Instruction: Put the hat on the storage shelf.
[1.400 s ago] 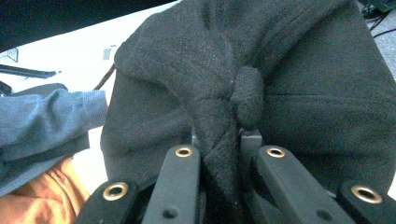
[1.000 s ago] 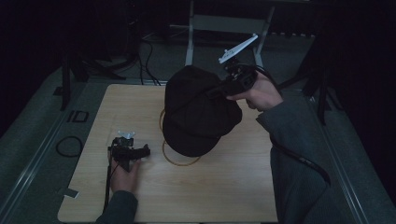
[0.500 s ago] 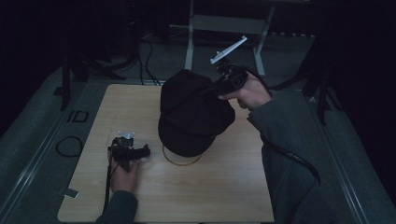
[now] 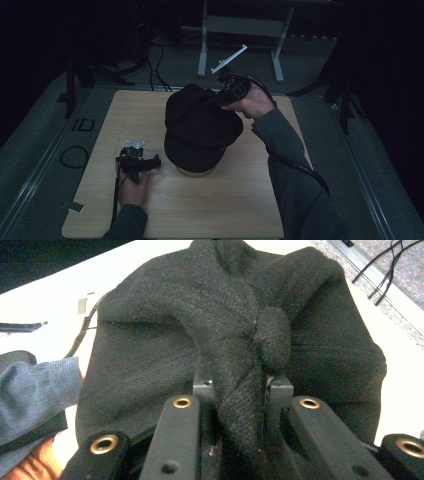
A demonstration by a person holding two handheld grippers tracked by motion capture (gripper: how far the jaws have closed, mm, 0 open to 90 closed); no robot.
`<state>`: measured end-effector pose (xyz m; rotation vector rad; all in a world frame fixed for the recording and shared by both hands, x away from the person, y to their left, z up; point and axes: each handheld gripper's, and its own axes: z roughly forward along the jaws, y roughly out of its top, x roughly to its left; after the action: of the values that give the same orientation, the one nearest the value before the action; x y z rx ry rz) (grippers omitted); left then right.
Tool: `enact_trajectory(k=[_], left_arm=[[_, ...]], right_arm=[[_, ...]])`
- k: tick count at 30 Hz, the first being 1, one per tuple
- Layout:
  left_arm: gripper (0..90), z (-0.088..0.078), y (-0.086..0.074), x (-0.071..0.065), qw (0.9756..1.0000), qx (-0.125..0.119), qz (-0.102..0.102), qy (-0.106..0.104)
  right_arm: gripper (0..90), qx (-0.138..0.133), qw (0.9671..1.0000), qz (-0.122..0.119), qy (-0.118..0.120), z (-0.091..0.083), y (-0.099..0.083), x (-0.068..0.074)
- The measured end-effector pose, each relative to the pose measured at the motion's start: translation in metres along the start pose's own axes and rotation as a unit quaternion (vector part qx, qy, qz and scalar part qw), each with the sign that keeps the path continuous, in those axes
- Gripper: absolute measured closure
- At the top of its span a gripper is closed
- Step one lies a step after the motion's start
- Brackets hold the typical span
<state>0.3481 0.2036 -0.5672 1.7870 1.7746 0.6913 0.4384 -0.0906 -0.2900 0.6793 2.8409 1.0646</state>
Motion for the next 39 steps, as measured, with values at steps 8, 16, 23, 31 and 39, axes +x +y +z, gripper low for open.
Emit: enact_trajectory(k=[8,16,23,31,39], left_arm=[[1.2,0.000,0.000,0.000,1.0000,-0.001,-0.001,0.001],[1.2,0.000,0.000,0.000,1.0000,-0.001,0.000,0.001],[1.2,0.000,0.000,0.000,1.0000,-0.001,0.000,0.001],[1.2,0.000,0.000,0.000,1.0000,-0.001,0.000,0.001],[1.3,0.000,0.000,0.000,1.0000,-0.001,0.001,0.001]], right_arm=[[70.5,0.008,0.9999,-0.003,-0.015,0.006,0.000,0.001],[62.6,0.016,0.9992,-0.010,-0.036,0.011,0.002,0.004],[51.2,0.018,0.9985,-0.002,-0.051,0.014,0.002,0.005],[46.6,0.016,0.9982,-0.002,-0.059,0.015,0.003,0.008],[42.0,0.005,0.9990,-0.005,-0.044,0.013,0.006,0.012]])
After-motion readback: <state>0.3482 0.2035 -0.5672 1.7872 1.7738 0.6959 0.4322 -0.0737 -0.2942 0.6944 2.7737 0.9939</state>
